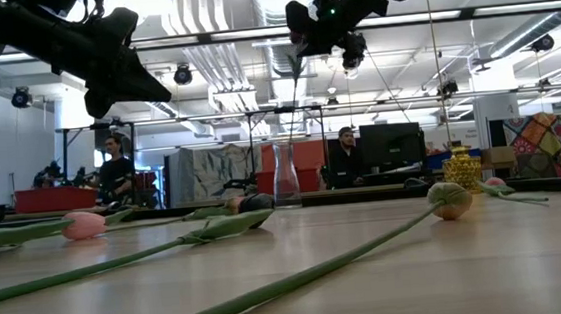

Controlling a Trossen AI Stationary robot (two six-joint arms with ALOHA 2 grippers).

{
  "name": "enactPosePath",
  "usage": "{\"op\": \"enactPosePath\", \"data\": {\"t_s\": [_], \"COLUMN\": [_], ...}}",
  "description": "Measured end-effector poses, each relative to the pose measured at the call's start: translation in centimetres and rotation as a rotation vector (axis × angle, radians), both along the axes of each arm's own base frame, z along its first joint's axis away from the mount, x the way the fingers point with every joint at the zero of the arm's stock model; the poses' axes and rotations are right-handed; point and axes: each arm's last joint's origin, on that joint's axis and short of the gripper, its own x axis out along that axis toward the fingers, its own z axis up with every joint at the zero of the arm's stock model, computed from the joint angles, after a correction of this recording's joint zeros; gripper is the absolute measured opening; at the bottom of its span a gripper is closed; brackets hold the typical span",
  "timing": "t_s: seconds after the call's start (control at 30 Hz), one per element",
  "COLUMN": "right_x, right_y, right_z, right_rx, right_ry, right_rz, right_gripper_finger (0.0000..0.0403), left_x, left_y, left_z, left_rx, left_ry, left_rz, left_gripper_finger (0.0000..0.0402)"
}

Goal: Sort flowers into vase by color
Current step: Put the top red tulip into the crystal vase

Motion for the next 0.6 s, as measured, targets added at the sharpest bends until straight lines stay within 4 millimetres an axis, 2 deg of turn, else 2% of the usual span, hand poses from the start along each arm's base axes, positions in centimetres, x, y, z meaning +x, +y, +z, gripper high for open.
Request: {"op": "enactPosePath", "data": {"t_s": [0.23, 0.6], "right_x": [0.0, 0.1], "right_y": [0.2, 0.4], "right_z": [-1.7, -2.1], "right_rx": [0.041, 0.114], "right_ry": [0.027, 0.022], "right_rz": [0.025, 0.026], "right_gripper_finger": [0.0009, 0.0022], "left_x": [0.0, 0.0], "left_y": [0.0, 0.0], "left_z": [0.0, 0.0], "left_rx": [0.000, 0.000], "left_ry": [0.000, 0.000], "left_rz": [0.000, 0.000], "left_gripper_finger": [0.0000, 0.0000]}}
